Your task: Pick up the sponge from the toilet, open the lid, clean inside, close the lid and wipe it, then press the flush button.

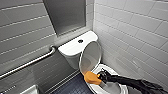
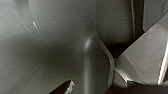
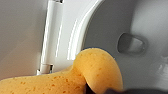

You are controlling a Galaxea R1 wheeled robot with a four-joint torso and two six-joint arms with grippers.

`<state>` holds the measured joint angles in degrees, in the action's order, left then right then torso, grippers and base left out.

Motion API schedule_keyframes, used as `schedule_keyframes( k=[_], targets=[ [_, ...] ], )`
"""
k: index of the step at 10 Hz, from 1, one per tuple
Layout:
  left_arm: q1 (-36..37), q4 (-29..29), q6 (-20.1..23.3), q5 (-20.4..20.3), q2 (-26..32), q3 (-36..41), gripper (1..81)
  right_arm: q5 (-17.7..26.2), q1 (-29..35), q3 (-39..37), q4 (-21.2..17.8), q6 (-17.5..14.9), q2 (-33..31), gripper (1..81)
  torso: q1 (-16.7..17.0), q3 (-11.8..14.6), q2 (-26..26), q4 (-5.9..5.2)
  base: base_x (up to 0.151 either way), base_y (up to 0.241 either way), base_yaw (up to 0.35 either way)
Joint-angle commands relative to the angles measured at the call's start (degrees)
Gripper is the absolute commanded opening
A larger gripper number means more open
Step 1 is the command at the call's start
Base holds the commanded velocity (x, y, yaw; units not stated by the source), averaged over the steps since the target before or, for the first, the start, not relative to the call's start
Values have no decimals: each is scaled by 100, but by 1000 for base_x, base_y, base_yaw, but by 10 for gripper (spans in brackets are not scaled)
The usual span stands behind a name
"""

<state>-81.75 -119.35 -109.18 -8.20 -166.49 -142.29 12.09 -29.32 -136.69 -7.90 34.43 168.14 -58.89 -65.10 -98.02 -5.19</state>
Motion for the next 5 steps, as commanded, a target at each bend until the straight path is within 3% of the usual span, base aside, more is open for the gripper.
schedule_keyframes(
  k=[1,5],
  targets=[
    [-39,7,11,109,62,34,811,338,246,354,-115,47,214,10,0,0,0,0,0,0,0],
    [-39,-1,11,109,63,52,811,364,-62,1661,-63,55,-742,10,0,0,0,0,0,0,0]
  ],
)
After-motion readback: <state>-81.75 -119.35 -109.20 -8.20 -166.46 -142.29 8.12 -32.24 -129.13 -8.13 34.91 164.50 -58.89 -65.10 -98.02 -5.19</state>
